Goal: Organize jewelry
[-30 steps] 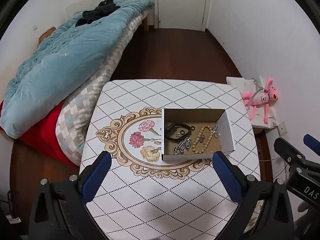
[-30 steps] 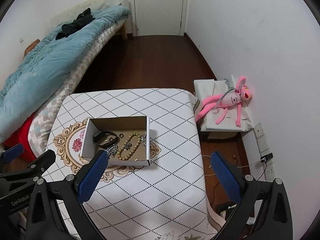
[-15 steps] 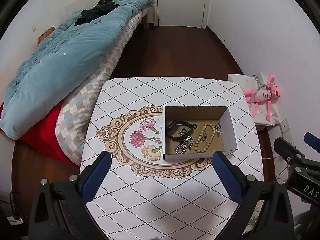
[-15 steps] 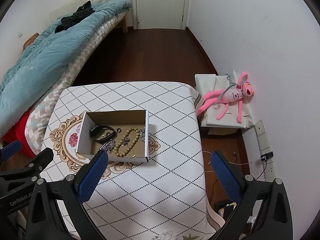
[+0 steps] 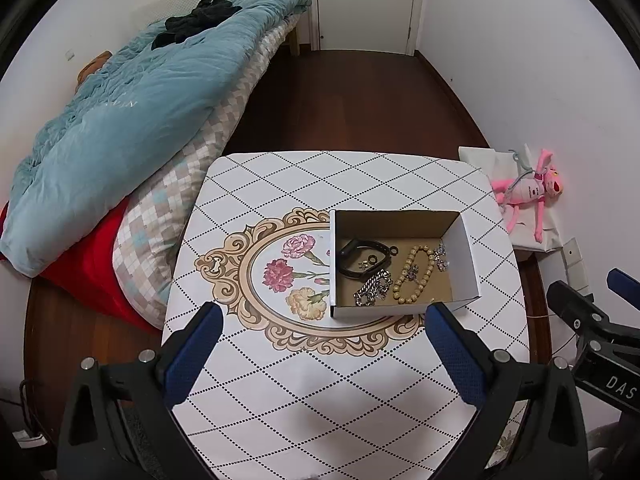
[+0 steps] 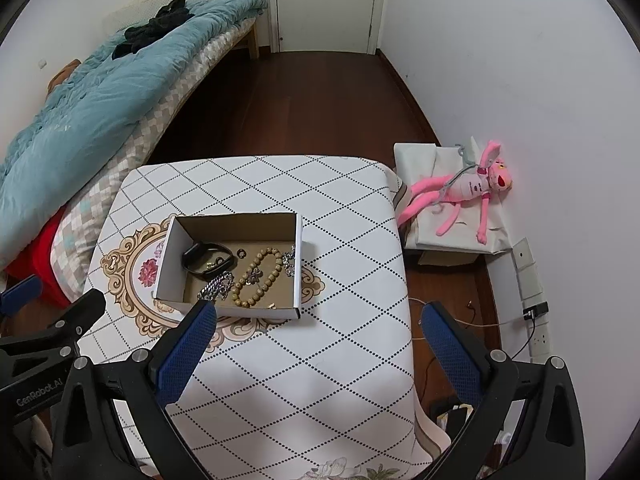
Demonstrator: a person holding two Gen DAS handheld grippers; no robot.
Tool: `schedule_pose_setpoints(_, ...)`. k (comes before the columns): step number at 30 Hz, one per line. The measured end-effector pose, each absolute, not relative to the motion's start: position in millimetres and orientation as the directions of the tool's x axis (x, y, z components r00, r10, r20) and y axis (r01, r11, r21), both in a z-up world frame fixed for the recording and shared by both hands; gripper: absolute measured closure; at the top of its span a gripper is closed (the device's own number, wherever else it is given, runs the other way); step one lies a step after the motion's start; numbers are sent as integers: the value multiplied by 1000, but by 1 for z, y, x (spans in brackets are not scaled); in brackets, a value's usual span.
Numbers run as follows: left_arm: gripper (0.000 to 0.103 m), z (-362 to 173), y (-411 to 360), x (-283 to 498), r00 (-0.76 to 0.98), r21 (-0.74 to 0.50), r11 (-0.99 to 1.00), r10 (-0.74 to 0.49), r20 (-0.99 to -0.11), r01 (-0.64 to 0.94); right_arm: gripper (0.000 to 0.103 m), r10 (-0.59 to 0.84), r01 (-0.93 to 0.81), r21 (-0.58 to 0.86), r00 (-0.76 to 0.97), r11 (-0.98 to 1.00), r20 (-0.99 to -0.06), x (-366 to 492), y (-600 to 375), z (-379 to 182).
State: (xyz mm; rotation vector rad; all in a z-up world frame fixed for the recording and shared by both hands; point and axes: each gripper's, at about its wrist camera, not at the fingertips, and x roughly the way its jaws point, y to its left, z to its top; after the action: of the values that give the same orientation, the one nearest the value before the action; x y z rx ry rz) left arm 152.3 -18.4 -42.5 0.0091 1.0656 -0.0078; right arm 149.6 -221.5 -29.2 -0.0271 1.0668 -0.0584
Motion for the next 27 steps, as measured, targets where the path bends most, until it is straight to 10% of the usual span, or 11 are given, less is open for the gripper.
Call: schedule_pose_setpoints(27,0,-38,-16,149,498,24,1000,15,-867,12,0,-58,20,-55,468,998,-882,147,-215,-34)
